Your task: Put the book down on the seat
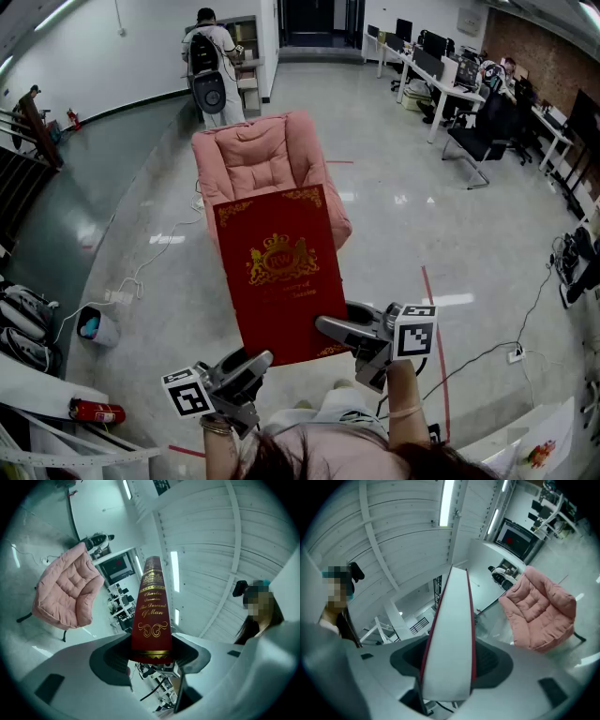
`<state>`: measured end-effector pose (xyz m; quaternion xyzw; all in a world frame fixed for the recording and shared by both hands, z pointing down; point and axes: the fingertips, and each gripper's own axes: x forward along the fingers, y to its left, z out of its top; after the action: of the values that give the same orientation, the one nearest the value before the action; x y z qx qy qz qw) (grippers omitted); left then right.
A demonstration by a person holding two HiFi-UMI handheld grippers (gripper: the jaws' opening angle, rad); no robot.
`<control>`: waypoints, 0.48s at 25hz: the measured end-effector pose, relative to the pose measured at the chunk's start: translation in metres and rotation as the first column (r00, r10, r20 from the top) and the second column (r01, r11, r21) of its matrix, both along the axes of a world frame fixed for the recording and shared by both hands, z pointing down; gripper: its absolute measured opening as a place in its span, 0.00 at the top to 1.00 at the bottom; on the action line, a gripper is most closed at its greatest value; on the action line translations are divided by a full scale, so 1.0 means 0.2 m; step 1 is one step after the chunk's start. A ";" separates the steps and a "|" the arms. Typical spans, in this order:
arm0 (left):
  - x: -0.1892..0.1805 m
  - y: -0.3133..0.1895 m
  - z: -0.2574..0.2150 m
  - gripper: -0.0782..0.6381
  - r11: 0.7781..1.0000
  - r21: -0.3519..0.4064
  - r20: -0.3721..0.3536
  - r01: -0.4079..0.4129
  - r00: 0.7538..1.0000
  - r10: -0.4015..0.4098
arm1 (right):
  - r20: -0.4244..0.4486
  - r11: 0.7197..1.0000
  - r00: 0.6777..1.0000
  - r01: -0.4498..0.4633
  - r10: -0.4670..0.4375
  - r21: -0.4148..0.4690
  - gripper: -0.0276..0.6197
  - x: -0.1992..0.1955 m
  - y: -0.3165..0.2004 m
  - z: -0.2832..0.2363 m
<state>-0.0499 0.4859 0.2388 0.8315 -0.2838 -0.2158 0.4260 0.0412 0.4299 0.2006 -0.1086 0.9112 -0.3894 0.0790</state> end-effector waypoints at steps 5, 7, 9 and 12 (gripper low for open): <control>-0.03 -0.01 0.02 0.53 1.000 0.004 -0.014 -0.002 1.000 0.002 | 0.003 1.000 1.000 -0.015 0.015 0.008 0.53 -0.03 0.00 0.01; -0.02 -0.01 0.01 0.53 1.000 0.000 -0.020 -0.004 1.000 0.004 | 0.001 1.000 1.000 -0.020 0.020 0.004 0.53 -0.02 -0.01 0.00; -0.02 -0.02 0.01 0.53 1.000 -0.002 -0.027 -0.004 1.000 0.004 | 0.009 1.000 1.000 -0.029 0.029 -0.002 0.53 -0.01 -0.01 0.00; -0.05 0.00 0.03 0.53 1.000 -0.005 -0.041 -0.004 0.999 0.004 | 0.014 0.999 0.999 -0.040 0.040 -0.007 0.53 -0.05 0.00 0.01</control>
<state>-0.0602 0.4853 0.2440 0.8263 -0.2739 -0.2314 0.4344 0.0317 0.4301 0.2026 -0.1245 0.9070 -0.3915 0.0929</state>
